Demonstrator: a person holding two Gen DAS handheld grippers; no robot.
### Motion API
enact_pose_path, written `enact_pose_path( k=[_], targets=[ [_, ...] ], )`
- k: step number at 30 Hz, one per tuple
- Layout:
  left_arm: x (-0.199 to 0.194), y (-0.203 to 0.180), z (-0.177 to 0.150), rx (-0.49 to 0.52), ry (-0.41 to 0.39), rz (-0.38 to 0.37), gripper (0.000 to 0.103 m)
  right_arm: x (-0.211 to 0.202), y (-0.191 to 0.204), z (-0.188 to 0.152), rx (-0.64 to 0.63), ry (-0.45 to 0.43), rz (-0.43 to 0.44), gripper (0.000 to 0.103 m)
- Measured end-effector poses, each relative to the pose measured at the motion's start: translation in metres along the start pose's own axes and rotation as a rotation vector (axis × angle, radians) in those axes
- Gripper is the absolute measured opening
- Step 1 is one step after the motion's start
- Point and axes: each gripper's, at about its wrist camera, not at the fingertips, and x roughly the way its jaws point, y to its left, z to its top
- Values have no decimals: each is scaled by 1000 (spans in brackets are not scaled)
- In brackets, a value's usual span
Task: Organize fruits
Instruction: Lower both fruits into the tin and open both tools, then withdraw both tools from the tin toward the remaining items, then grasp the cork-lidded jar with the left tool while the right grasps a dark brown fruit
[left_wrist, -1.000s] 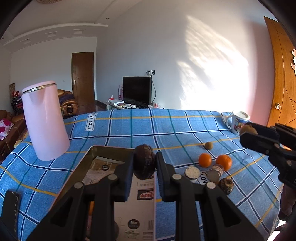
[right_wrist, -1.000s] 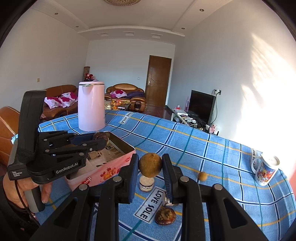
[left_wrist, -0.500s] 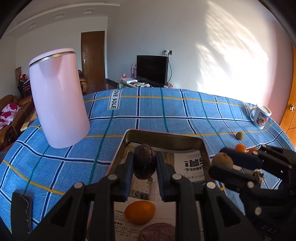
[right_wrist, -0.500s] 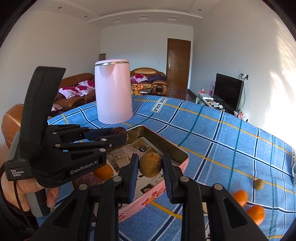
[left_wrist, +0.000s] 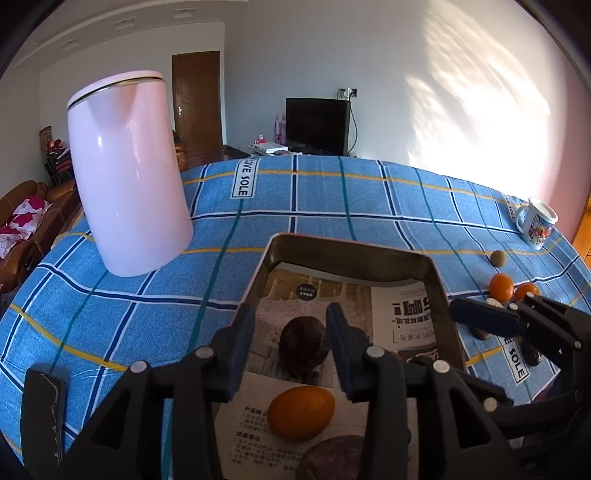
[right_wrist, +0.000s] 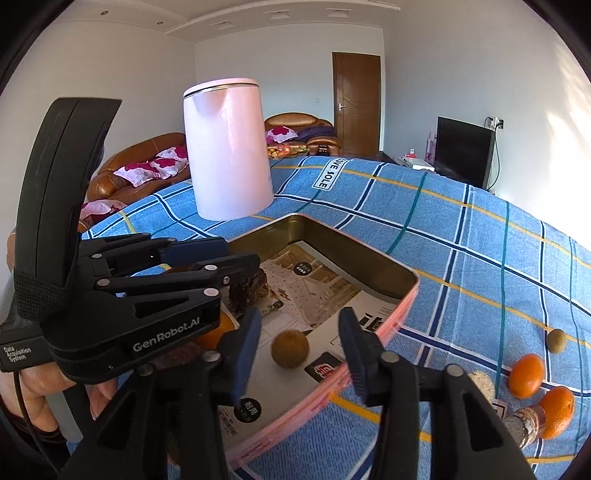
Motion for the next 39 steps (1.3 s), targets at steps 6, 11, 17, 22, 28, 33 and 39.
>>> enact_pose_path(
  k=[6, 11, 17, 22, 28, 33, 39],
  targets=[
    [-22, -20, -3, 16, -56, -26, 63, -56, -39, -25, 35, -39, -102, 60],
    [-32, -60, -7, 54, -72, -97, 66, -98, -91, -63, 112, 10, -256, 61],
    [-30, -112, -12, 130, -48, -158, 66, -101, -124, -79, 199, 80, -242, 61],
    [-24, -130, -16, 159, -19, -168, 66, -83, -123, -84, 185, 170, -188, 61],
    [-15, -146, -16, 182, 2, -186, 66, -82, -124, -88, 195, 181, -154, 44],
    [-2, -161, -15, 205, 34, -195, 66, -105, -126, -83, 186, 68, -303, 44],
    [14, -178, -12, 241, 85, -199, 62, -108, -150, -81, 253, 46, -336, 44]
  ],
)
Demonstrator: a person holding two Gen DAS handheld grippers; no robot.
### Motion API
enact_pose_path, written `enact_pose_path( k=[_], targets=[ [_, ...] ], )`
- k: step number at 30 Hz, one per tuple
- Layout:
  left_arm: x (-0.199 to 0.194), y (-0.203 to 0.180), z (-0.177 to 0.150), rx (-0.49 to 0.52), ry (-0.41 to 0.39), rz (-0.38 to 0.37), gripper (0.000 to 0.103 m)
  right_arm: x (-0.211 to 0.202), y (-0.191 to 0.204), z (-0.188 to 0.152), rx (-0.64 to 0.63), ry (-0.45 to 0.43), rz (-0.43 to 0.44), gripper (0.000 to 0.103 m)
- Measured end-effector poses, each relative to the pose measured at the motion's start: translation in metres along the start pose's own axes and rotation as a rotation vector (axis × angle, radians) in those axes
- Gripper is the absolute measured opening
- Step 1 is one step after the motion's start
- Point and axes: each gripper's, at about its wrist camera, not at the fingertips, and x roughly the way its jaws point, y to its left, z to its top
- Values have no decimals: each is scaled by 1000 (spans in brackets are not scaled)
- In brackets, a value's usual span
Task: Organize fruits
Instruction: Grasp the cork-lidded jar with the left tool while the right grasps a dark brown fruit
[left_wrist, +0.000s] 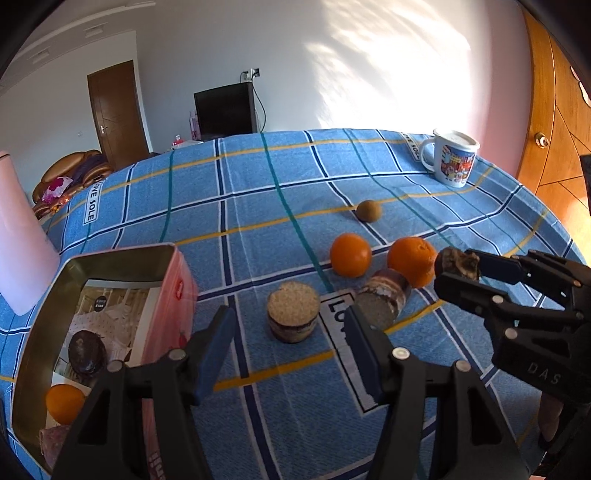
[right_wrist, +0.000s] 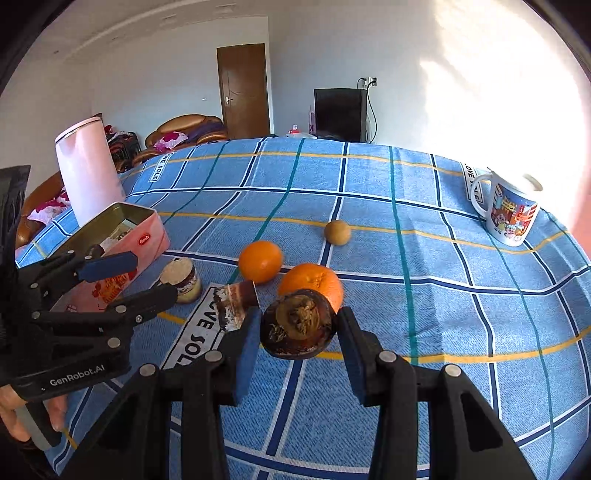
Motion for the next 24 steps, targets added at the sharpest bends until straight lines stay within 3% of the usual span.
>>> enact_pose_path(
  k=[2, 4, 9, 24],
  targets=[
    [9, -2, 3, 8, 32, -5, 61, -1, 0, 1, 0, -9, -5, 44],
    [18, -1, 5, -9, 63, -12, 49, -1, 2, 1, -7, -11, -4, 44],
    [28, -1, 7, -13, 98, -9, 35, 2, 2, 0, -11, 7, 11, 44],
    [-11, 8, 2, -41, -67, -55, 35, -15, 3, -1, -15, -93, 43, 44]
  ],
)
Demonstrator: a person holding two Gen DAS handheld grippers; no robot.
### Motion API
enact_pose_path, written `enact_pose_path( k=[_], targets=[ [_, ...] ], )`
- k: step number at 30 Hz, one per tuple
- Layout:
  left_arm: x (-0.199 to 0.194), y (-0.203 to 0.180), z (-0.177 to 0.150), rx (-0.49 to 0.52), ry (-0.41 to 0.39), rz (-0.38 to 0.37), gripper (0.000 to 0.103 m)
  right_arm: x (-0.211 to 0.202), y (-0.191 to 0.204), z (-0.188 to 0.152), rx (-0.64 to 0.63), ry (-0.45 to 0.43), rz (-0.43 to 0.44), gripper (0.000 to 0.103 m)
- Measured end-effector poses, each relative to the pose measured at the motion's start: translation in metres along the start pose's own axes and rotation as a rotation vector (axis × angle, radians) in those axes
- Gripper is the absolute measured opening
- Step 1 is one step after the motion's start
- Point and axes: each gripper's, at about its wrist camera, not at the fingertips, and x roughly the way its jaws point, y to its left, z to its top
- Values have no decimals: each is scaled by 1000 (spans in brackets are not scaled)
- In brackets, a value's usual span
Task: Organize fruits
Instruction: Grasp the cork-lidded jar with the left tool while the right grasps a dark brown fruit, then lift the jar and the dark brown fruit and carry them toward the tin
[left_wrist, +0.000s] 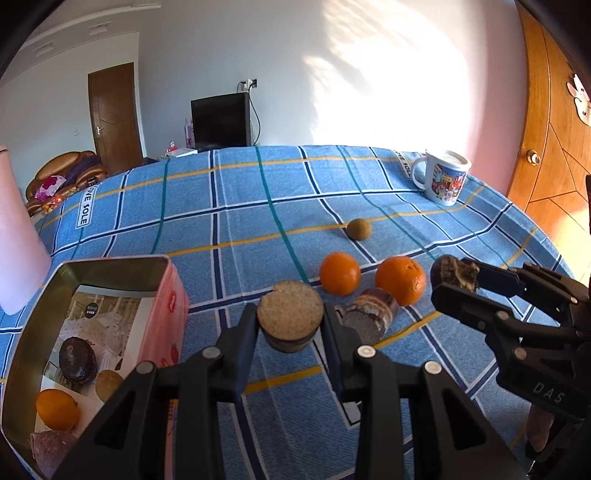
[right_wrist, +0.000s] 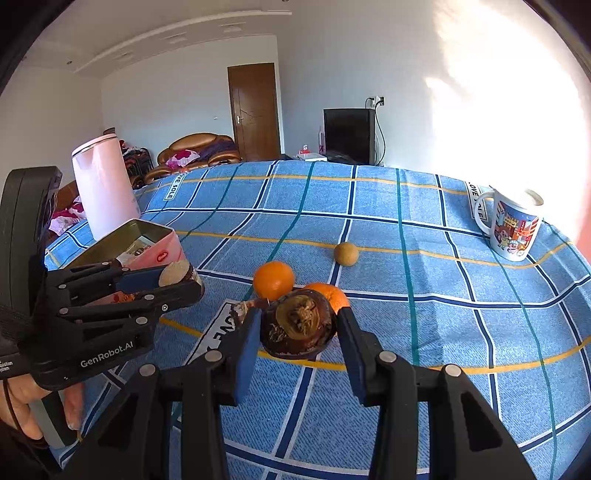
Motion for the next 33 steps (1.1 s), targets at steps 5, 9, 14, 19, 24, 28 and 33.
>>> enact_pose_path(
  k=[5, 9, 14, 19, 24, 28, 33],
  targets=[
    [-9, 0, 0, 1, -50, 16, 35, -8, 2, 0, -11, -47, 7, 44],
    [-13, 0, -1, 0, -76, 22, 35, -11, 3, 0, -14, -66, 3, 44],
    [-17, -2, -2, 7, -94, 32, 35, -14, 4, -1, -18, -80, 0, 44],
    [-22, -5, -4, 21, -120, 46, 35, -19, 5, -3, -23, -103, -1, 44],
    [-24, -7, -5, 30, -136, 59, 35, -22, 6, -3, -25, -119, -1, 44],
    [-27, -8, -5, 31, -148, 63, 35, -25, 6, -3, -28, -131, 0, 44],
    [-30, -7, -6, 30, -164, 67, 35, -27, 6, -4, -29, -146, 0, 44]
  ],
)
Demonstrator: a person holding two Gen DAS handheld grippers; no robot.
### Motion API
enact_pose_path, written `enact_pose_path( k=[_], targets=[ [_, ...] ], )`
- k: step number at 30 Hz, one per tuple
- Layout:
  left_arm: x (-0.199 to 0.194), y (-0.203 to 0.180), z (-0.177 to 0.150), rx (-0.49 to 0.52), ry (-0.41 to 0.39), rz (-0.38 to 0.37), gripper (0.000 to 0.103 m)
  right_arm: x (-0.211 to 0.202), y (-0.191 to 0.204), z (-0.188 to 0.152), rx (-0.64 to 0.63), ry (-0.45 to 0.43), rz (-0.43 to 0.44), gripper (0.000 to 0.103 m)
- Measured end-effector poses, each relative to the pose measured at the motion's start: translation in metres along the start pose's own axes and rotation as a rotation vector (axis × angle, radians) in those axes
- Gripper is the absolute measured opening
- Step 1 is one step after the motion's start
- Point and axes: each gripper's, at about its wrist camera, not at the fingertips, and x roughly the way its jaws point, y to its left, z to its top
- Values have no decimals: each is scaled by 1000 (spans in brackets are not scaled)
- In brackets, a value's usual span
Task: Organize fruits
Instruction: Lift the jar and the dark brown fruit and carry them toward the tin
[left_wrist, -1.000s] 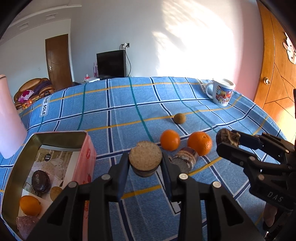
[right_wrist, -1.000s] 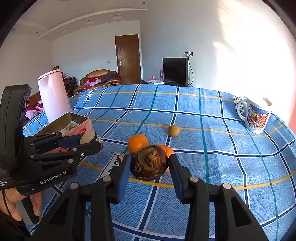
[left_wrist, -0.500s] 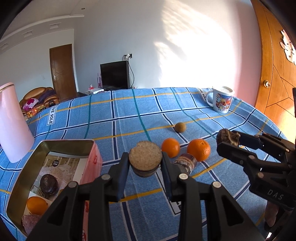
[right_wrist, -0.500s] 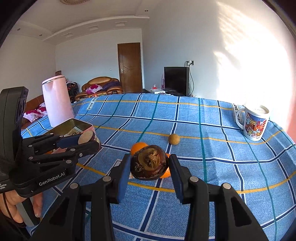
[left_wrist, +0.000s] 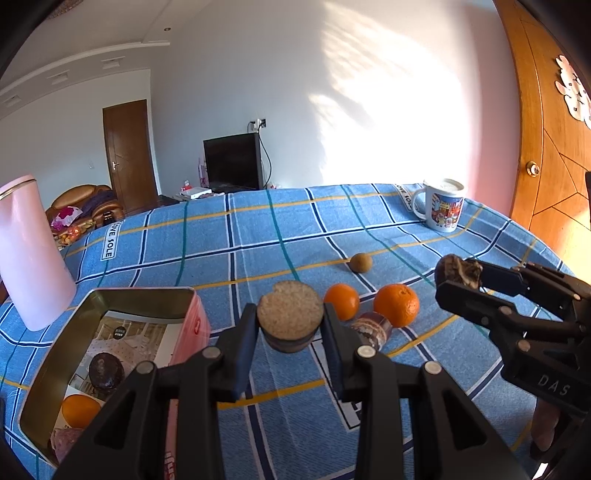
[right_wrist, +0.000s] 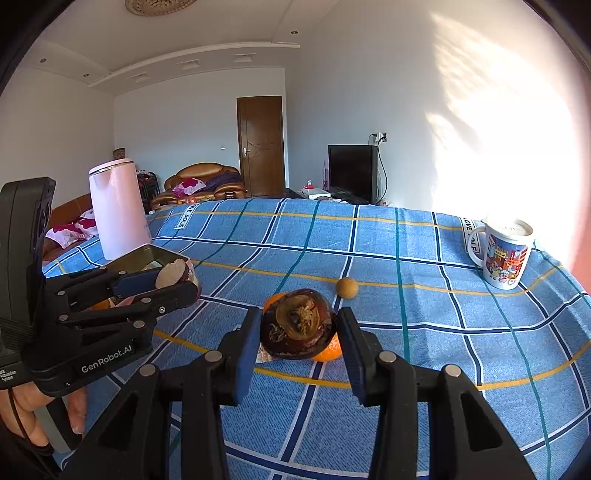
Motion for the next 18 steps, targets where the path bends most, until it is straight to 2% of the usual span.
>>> enact_pose_path(
  k=[18],
  targets=[
    [-15, 2, -1, -12, -72, 22, 35, -13, 2, -1, -17, -71, 0, 44]
  ],
)
